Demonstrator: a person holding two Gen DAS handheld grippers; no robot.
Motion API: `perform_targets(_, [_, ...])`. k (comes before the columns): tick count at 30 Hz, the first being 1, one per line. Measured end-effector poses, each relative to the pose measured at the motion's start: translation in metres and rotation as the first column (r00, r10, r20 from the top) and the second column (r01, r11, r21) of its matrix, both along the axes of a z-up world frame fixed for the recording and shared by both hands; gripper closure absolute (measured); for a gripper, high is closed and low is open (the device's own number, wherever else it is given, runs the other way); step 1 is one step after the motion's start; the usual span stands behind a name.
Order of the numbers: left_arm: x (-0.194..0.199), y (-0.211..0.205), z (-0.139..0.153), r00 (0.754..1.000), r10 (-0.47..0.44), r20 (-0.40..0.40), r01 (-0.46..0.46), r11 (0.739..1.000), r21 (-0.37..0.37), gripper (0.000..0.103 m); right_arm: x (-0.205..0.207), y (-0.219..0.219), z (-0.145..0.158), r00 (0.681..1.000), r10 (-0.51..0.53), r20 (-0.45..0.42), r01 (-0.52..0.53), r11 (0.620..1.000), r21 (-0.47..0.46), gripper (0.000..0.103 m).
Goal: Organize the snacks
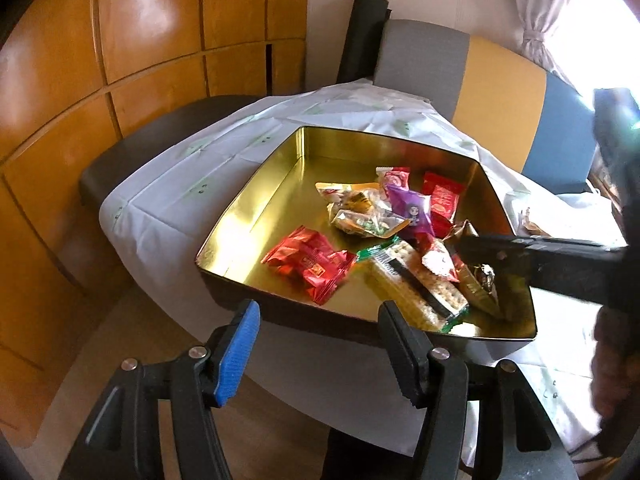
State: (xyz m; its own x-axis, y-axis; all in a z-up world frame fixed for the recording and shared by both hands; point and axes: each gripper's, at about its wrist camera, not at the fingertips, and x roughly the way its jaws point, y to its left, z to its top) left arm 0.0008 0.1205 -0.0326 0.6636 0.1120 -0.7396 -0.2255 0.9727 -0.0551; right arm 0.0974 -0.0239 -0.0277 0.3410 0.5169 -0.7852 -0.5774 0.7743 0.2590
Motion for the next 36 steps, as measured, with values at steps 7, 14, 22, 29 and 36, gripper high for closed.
perform_targets(7, [-0.001, -0.011, 0.005, 0.999, -0.037, 0.008, 0.037, 0.999, 0.007, 0.041, 0.002, -0.071, 0.013, 0.995, -0.1, 0.029, 0.1, 0.995, -0.016, 0.072])
perform_targets(14, [0.001, -0.039, 0.01, 0.993, -0.121, 0.008, 0.121, 0.992, 0.02, 0.041, 0.004, -0.163, -0.017, 0.959, -0.281, -0.036, 0.275, 0.954, -0.116, 0.072])
perform_targets(22, [0.009, -0.081, 0.02, 0.966, -0.257, 0.009, 0.257, 0.966, 0.03, 0.041, 0.005, -0.228, -0.03, 0.934, -0.351, -0.068, 0.323, 0.908, -0.266, 0.07])
perform_targets(29, [0.031, -0.128, 0.038, 0.922, -0.387, 0.008, 0.387, 0.922, 0.004, 0.041, 0.011, -0.29, -0.035, 0.869, -0.489, -0.08, 0.462, 0.858, -0.222, 0.07])
perform_targets(36, [0.082, -0.185, 0.043, 0.88, -0.472, -0.054, 0.469, 0.881, -0.066, 0.033, 0.021, -0.315, -0.028, 0.802, -0.584, -0.126, 0.569, 0.81, -0.14, 0.07])
